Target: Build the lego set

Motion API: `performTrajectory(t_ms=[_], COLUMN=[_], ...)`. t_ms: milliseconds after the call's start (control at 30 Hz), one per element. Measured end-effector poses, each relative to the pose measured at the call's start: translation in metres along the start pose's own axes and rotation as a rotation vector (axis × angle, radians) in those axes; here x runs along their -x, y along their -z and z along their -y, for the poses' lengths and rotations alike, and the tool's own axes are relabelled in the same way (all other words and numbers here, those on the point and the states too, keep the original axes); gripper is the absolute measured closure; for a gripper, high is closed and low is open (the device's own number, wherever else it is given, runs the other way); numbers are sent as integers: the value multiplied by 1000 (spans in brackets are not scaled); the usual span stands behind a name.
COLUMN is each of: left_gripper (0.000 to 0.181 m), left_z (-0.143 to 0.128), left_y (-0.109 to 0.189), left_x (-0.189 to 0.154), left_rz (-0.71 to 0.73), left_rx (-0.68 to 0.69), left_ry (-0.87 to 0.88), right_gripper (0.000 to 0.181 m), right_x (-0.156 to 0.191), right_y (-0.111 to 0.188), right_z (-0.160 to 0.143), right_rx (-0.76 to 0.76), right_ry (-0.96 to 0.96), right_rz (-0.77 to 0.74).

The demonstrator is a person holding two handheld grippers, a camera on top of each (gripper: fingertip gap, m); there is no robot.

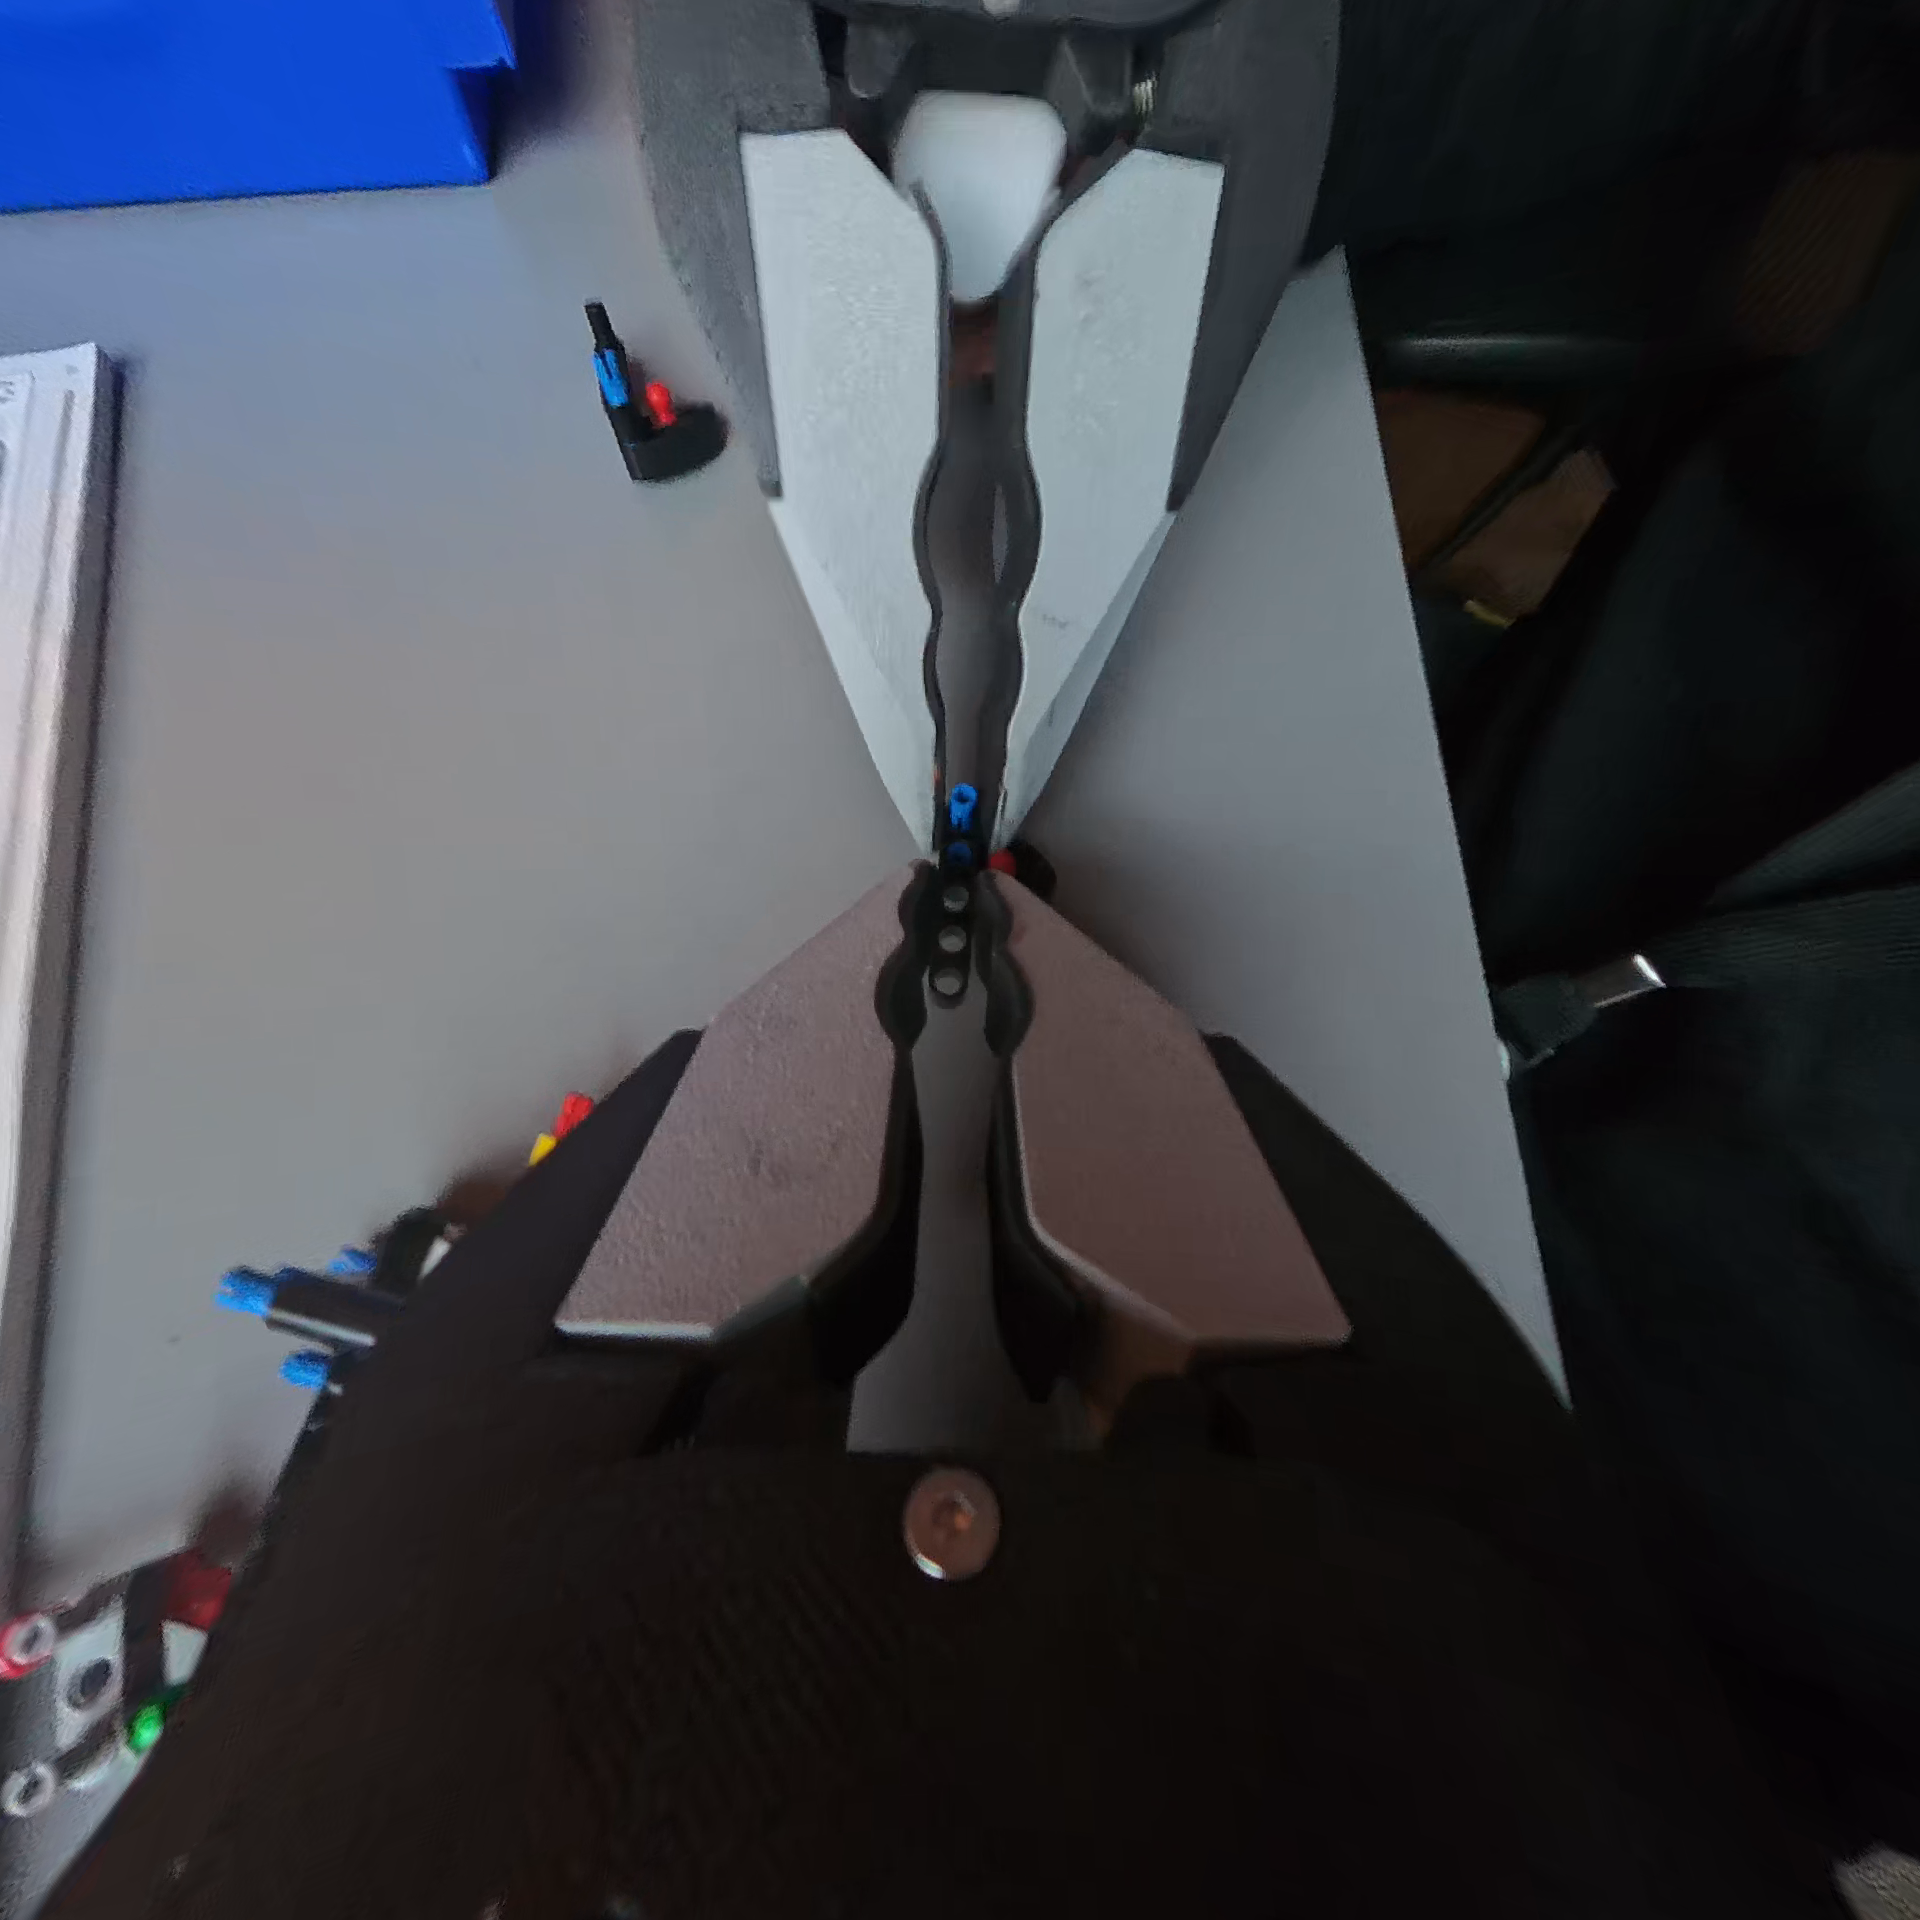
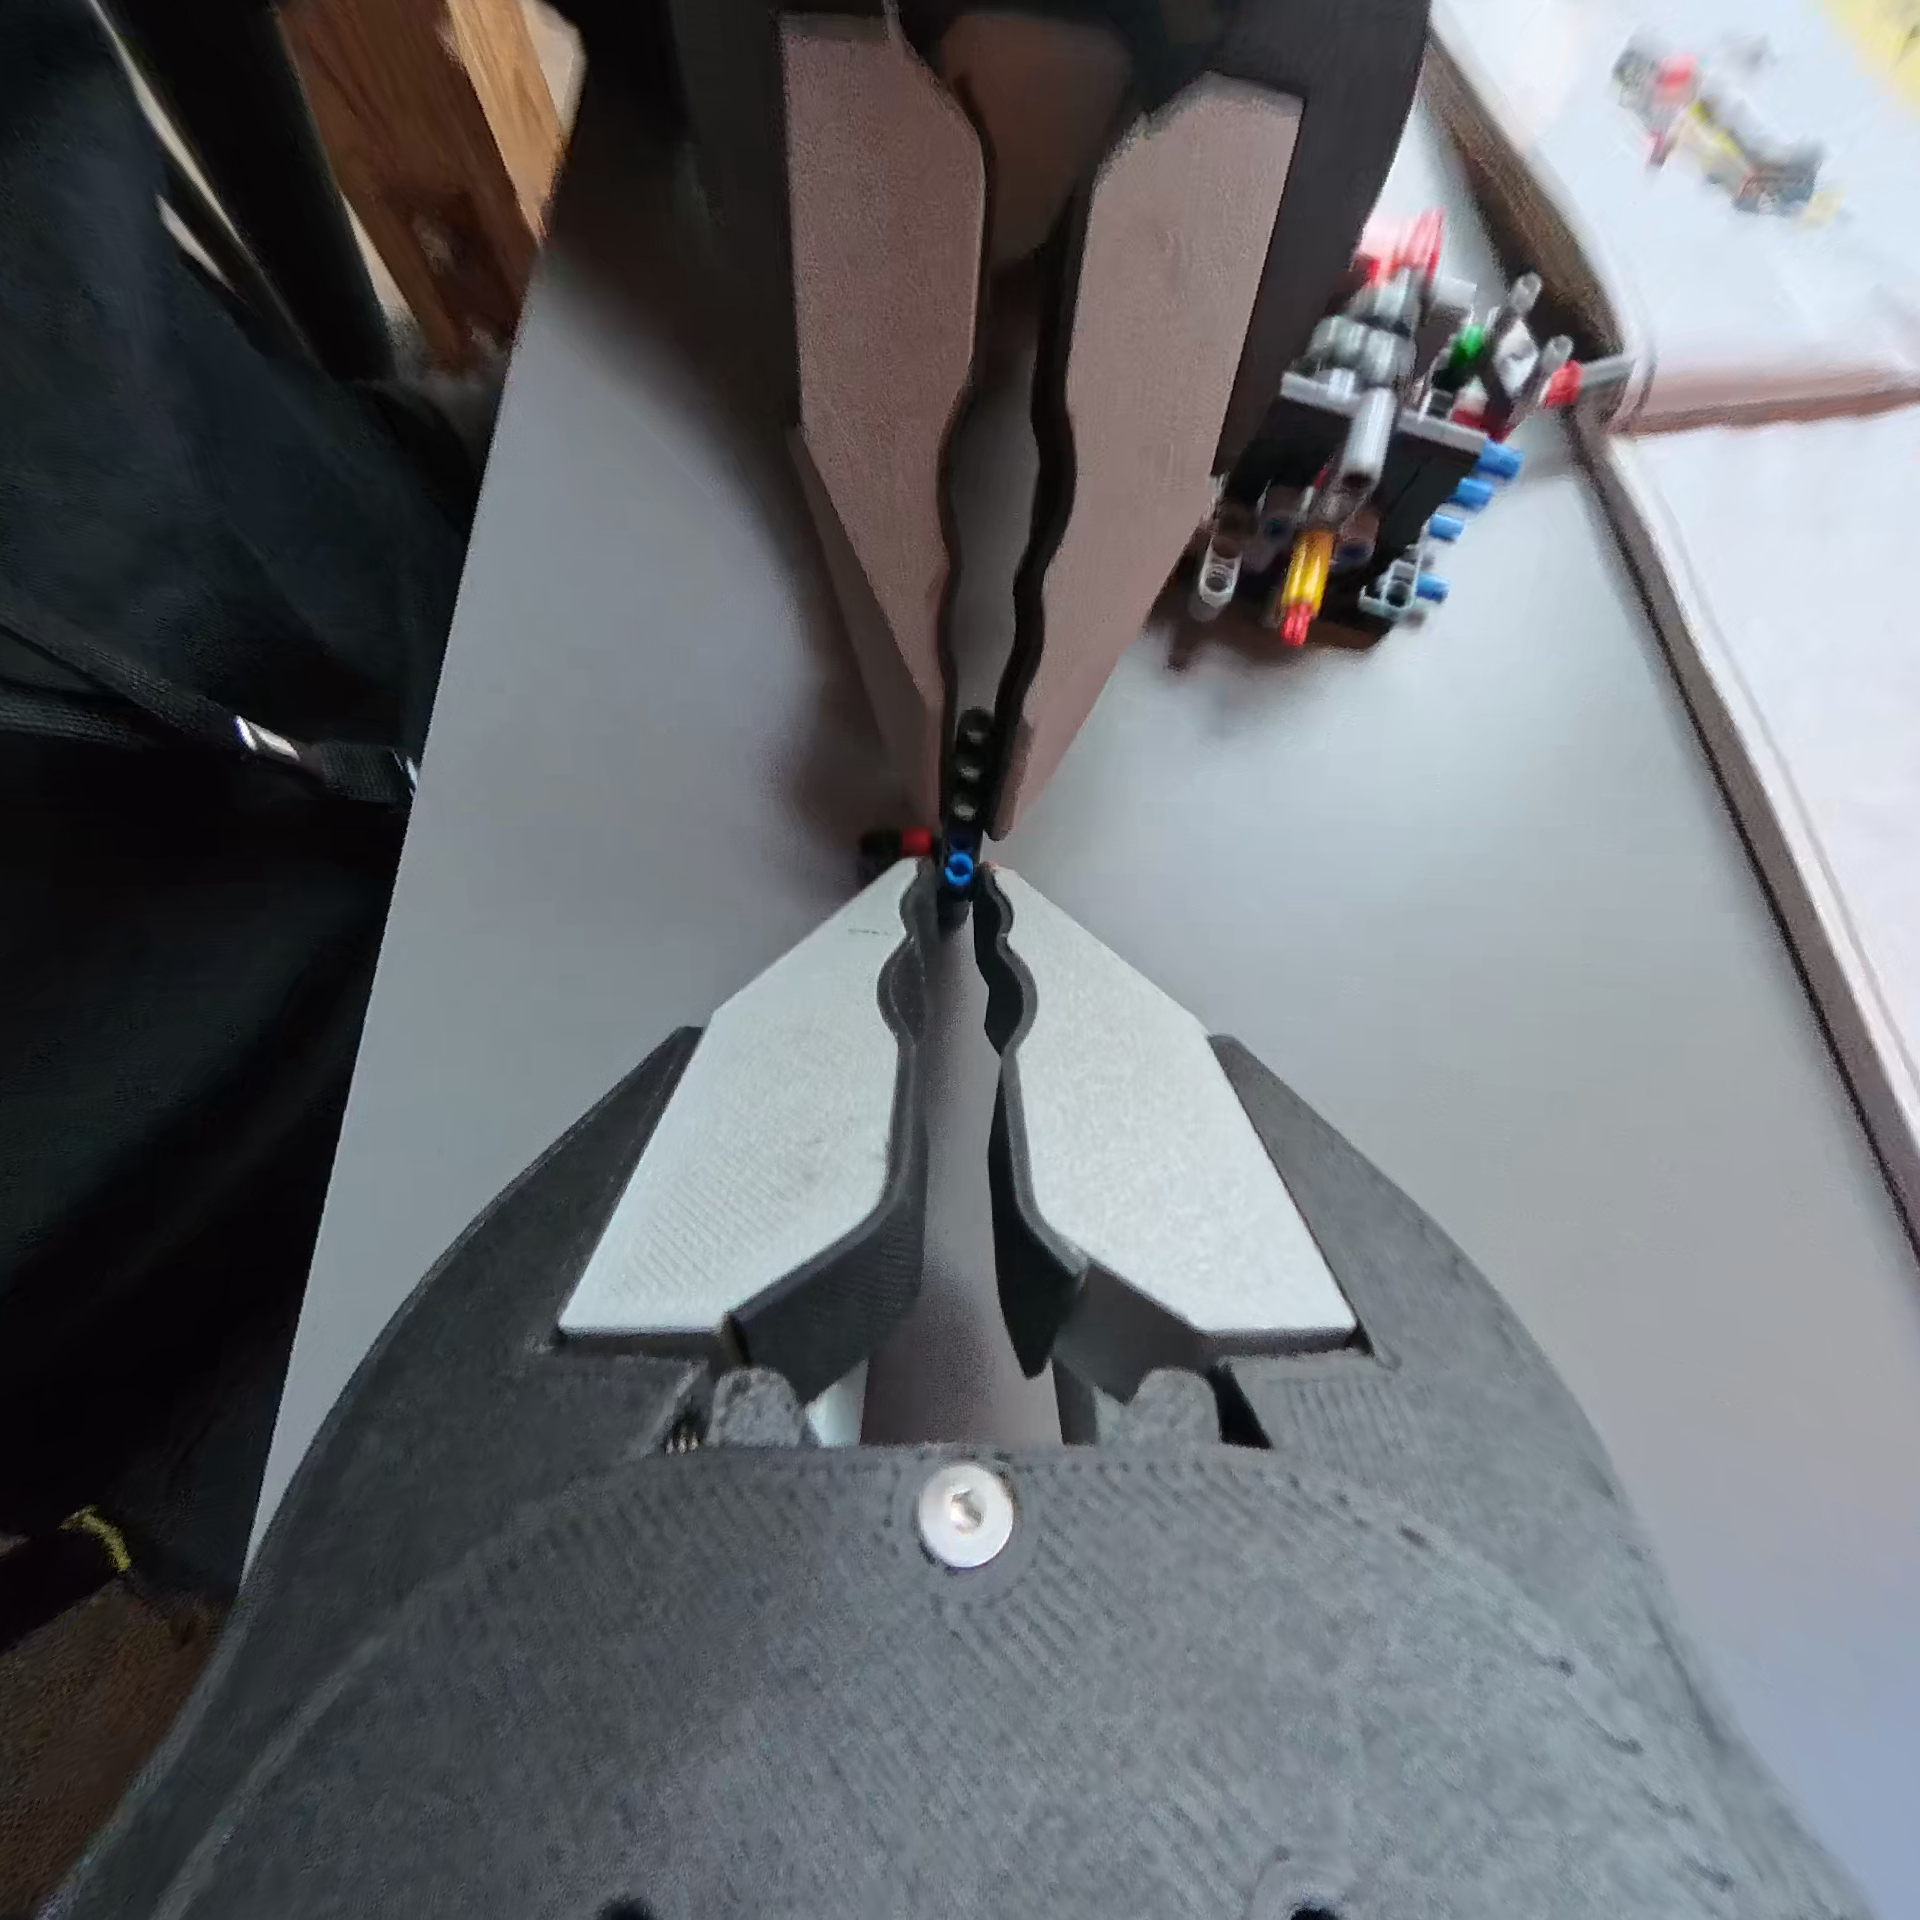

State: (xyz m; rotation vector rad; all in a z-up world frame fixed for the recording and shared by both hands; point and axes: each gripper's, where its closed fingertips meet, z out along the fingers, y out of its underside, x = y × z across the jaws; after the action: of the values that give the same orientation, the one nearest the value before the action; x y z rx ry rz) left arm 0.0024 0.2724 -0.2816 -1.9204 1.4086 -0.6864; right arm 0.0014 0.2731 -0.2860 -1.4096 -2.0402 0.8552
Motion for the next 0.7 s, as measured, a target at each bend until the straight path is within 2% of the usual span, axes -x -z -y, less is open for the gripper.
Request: performTrajectory(t_ms=[267,400,533,700], left_gripper=[177,177,177,172], left_z=[1,2,2,-3], left_y=[0,0,2,23], left_x=[2,3,3,8], left_rz=[32,28,41,146], left_rx=[24,11,34,86], left_ry=[-17,24,26,-27], right_gripper=[177,178,177,176], right_x=[-2,-2,-4,-6], right_y=[0,0,0,1], right_z=[1,0,0,-1], right_rx=[1,-31,-28,-22], right_ry=[23,-75,-53,-18], right_rz=[-47,-3,-22,-62])
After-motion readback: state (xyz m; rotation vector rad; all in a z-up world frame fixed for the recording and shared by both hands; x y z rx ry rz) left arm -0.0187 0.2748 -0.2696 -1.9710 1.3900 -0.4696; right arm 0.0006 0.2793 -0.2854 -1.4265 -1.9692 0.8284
